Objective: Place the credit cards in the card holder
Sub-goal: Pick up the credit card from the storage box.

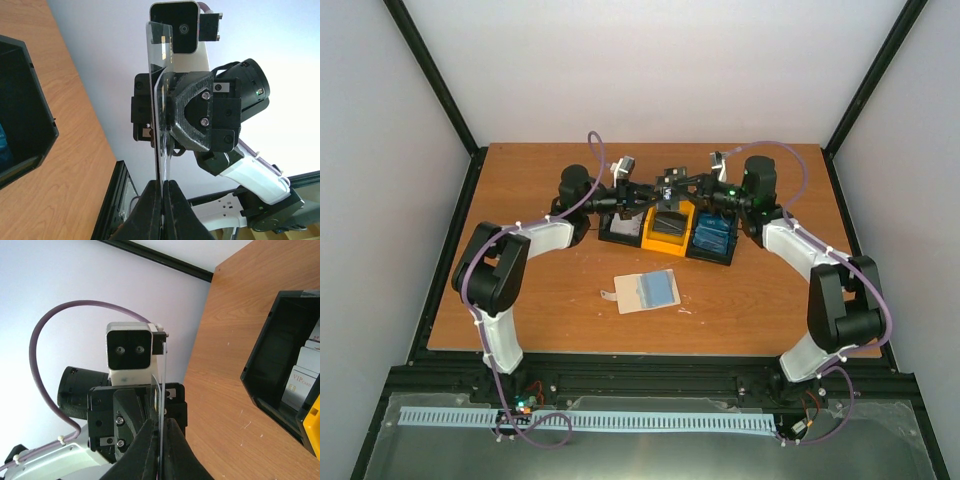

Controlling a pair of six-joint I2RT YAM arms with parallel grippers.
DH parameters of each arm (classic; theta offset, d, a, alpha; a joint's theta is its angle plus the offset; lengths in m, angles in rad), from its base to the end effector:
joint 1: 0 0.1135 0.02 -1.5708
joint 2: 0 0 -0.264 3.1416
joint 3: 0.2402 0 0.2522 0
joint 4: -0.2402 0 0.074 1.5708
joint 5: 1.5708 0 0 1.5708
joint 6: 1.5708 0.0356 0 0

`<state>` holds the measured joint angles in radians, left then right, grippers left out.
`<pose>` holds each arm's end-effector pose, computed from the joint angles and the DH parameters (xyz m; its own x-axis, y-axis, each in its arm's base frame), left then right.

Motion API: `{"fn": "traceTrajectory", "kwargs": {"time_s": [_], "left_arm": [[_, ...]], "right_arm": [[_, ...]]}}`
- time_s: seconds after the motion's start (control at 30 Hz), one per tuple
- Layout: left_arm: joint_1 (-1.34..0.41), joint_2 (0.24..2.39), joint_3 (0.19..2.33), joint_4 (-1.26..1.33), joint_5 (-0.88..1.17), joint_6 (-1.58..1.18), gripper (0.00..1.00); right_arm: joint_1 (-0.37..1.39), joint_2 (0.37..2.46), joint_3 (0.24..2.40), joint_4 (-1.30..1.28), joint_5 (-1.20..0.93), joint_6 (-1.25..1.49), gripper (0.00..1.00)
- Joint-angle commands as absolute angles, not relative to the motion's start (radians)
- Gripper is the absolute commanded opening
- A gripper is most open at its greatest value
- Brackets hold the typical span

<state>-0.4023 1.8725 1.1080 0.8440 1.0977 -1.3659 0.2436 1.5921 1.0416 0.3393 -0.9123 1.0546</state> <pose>0.3618 -0.1884 0.2465 -0.9592 -0.0767 -0.2720 0.2740 -0.0158 -0.9616 0.3420 0.1140 0.2804 -0.8815 0.3293 -0.3384 -0.2663 0.2450 0.9322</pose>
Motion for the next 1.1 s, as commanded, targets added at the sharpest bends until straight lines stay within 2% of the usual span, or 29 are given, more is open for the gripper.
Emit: {"fn": "traceTrajectory", "kwargs": {"time_s": [0.0, 0.53, 0.7, 0.87, 1.07], "left_arm": [[-0.316, 1.884, 1.11, 0.935, 1.119, -1.443, 0.01], [-0.293, 1.885, 1.072, 0.926, 1.113, -1.422, 0.01], [-0.296, 1.807, 1.047, 0.677, 1.055, -1.209, 0.01], [-0.365, 1.684, 0.976, 0.338, 0.852, -0.962, 0.01], [-0.507, 1.551, 0.776, 0.245, 0.631, -0.957, 0.01]], "right_arm": [[0.134, 1.597, 1.038, 0.423, -0.859, 1.024, 0.03], [0.107, 1.623, 1.055, 0.353, -0.841, 1.049, 0.03], [0.11, 1.596, 1.055, 0.251, -0.821, 0.982, 0.03], [0.152, 1.549, 1.035, 0.094, -0.762, 0.854, 0.03], [0.269, 1.439, 0.995, -0.179, -0.564, 0.642, 0.03]]}}
